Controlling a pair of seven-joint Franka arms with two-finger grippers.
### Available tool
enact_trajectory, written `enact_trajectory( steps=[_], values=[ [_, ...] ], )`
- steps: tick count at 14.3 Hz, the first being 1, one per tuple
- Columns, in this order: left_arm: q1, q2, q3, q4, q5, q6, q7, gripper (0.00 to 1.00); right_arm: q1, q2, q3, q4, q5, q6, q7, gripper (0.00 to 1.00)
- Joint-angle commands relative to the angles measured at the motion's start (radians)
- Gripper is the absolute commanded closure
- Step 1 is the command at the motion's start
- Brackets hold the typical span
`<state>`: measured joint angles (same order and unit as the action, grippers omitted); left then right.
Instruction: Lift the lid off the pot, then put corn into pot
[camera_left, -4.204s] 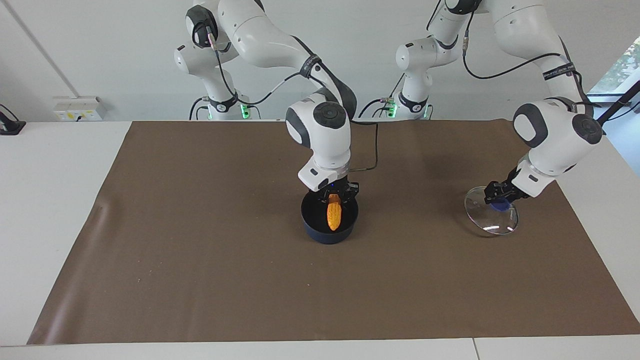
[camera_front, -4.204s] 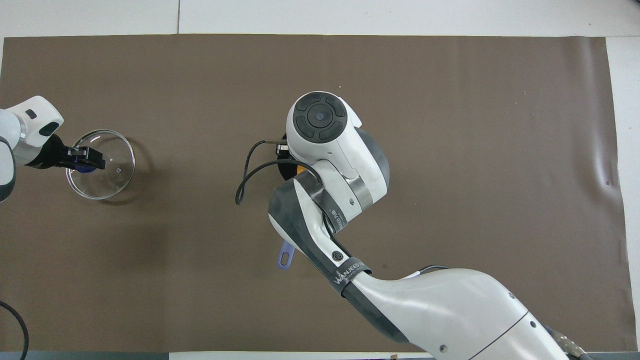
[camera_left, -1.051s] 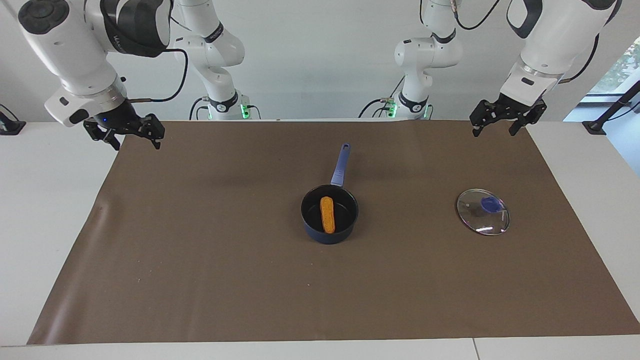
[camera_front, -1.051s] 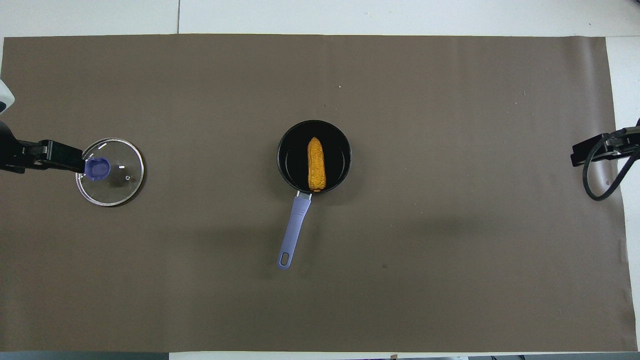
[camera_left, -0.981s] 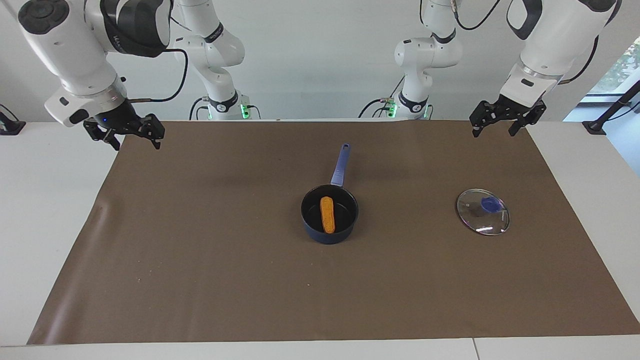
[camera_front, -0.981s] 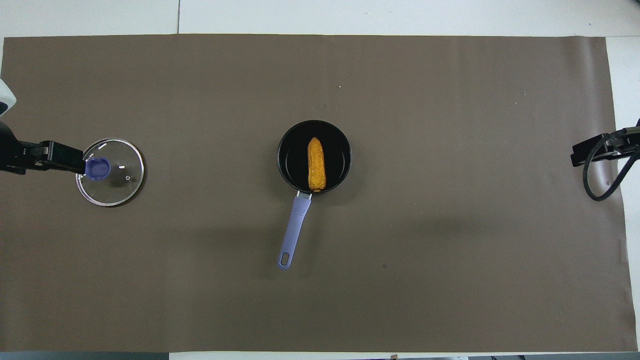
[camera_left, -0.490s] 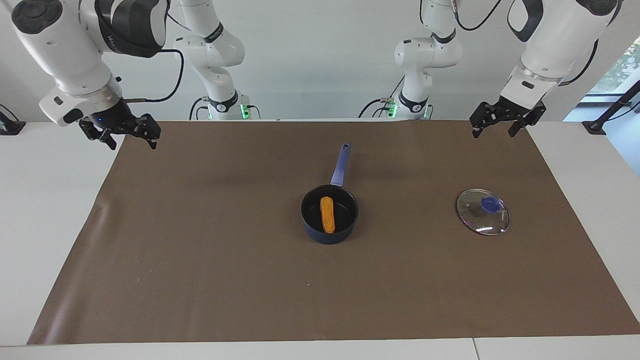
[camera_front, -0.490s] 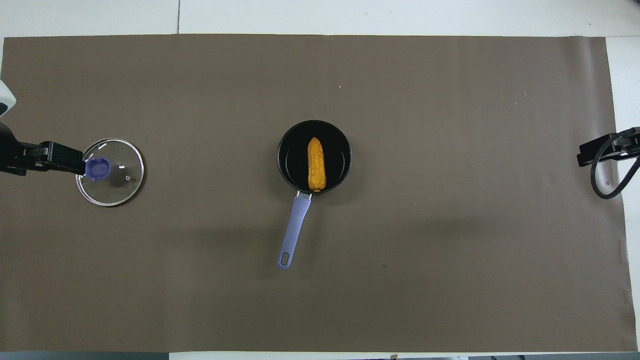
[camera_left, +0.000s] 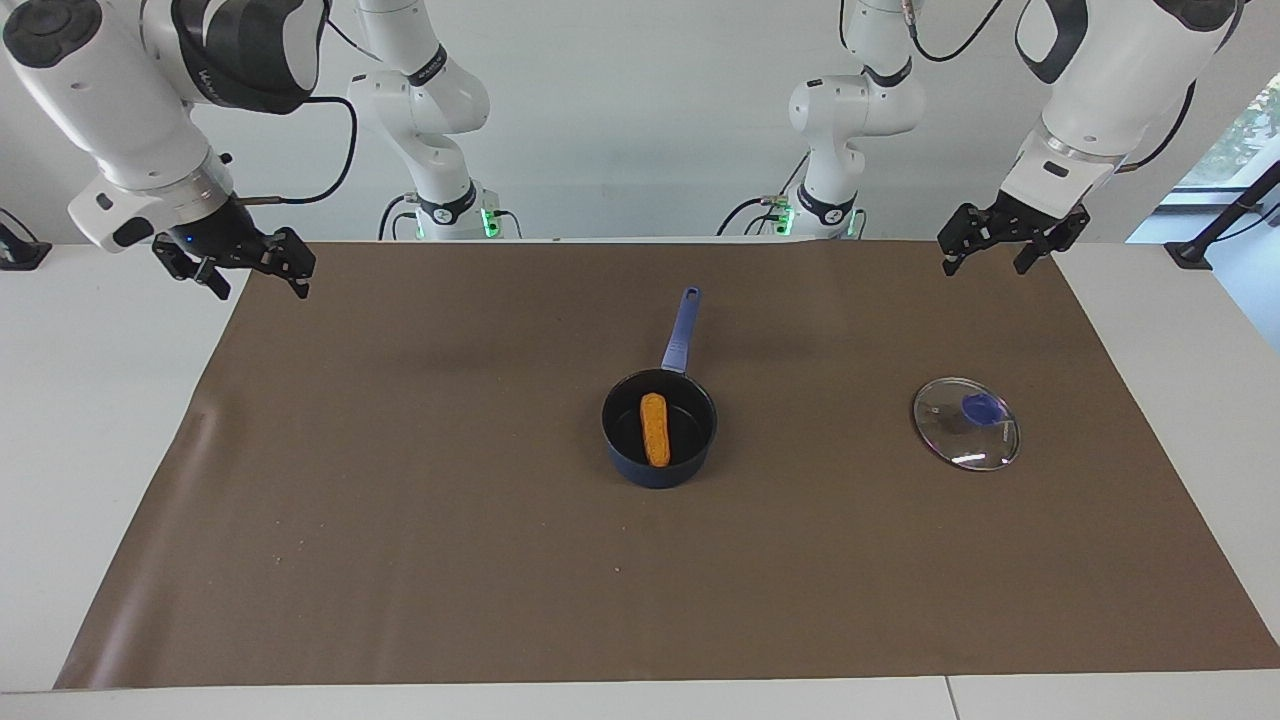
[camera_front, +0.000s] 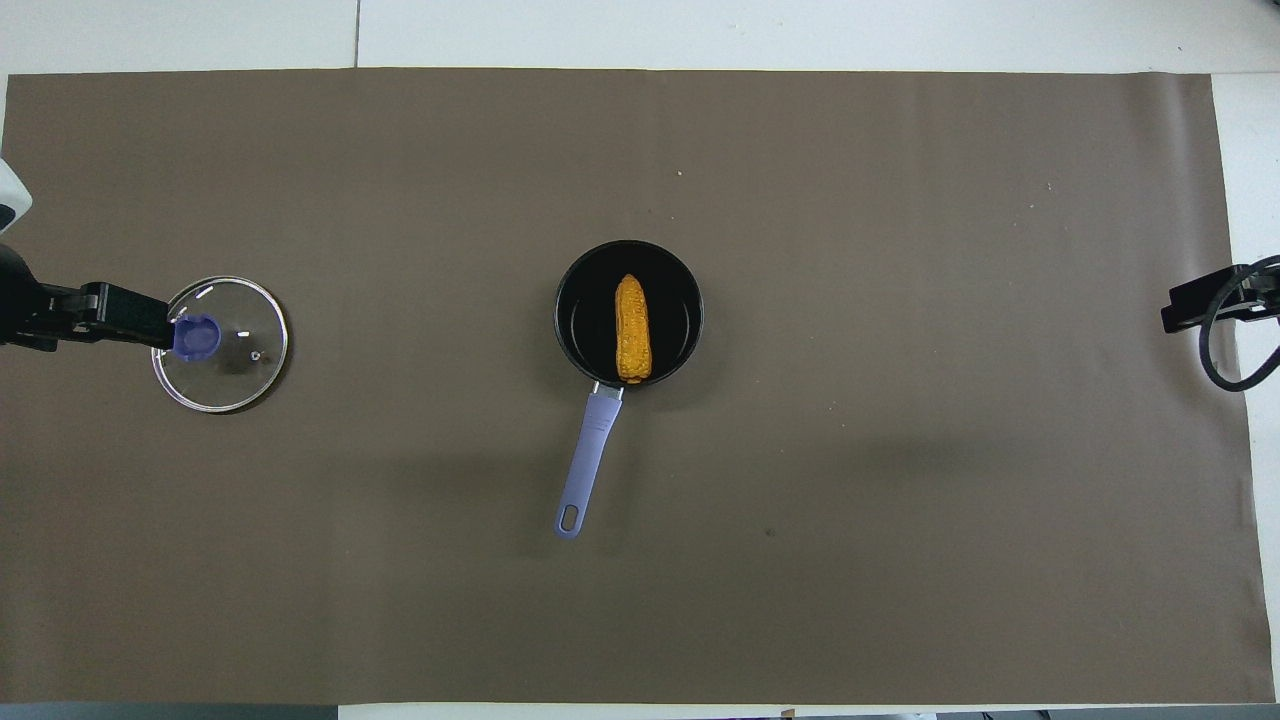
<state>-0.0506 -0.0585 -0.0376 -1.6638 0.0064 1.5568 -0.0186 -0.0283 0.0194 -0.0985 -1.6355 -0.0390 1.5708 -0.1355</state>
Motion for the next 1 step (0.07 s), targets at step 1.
enact_trajectory(
  steps=[1],
  values=[
    [-0.011, -0.015, 0.012, -0.017, -0.016, -0.004, -0.009, 0.00, -0.007, -0.006, 0.005, -0.006, 0.024, -0.002, -0.007, 0.00]
  ],
)
